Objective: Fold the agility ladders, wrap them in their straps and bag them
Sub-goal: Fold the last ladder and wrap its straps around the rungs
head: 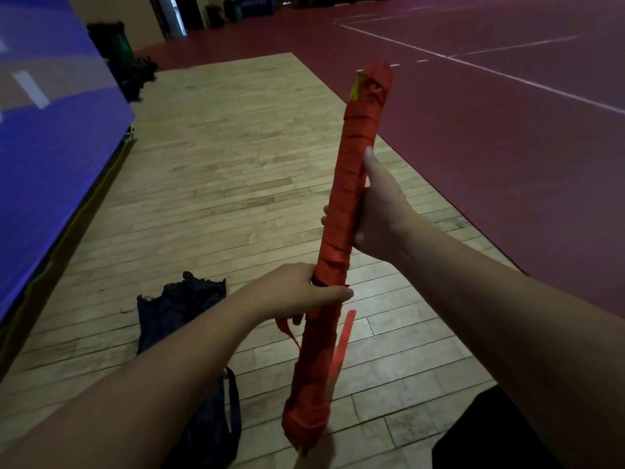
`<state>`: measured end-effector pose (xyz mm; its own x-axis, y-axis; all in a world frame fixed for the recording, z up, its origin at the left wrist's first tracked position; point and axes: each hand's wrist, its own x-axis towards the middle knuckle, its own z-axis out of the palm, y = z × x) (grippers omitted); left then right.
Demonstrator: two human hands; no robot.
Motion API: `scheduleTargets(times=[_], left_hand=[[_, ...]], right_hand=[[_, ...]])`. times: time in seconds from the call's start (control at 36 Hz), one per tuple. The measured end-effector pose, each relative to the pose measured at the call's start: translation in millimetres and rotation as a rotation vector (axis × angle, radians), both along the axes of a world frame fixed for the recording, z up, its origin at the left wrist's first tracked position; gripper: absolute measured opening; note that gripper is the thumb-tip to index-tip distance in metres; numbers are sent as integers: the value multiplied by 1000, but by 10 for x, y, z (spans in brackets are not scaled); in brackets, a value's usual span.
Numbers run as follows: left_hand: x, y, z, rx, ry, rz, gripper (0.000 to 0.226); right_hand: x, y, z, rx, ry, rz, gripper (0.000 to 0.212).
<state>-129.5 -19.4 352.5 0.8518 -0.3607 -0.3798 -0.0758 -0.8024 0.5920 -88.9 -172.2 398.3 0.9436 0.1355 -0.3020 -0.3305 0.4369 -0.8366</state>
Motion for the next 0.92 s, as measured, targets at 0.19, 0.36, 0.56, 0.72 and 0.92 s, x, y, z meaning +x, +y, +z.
scheduleTargets(times=[0.19,0.36,0.56,0.72,0.92], left_hand=[[45,62,54,-23,97,62,60],[50,81,20,19,93,100,55],[26,17,-37,-134,121,69,23],[-20,-37,-8,-76,77,35,40],[-101,-110,-1,194,-81,-4,47]], right_hand=[[-42,0,92,-5,-58,40,77],[-58,39,33,-132,-131,99,42],[-36,39,6,-224,-177,-20,34],[-26,-30,-39,-146,-58,-56,29],[29,26,-66,-124,31,-140,32]])
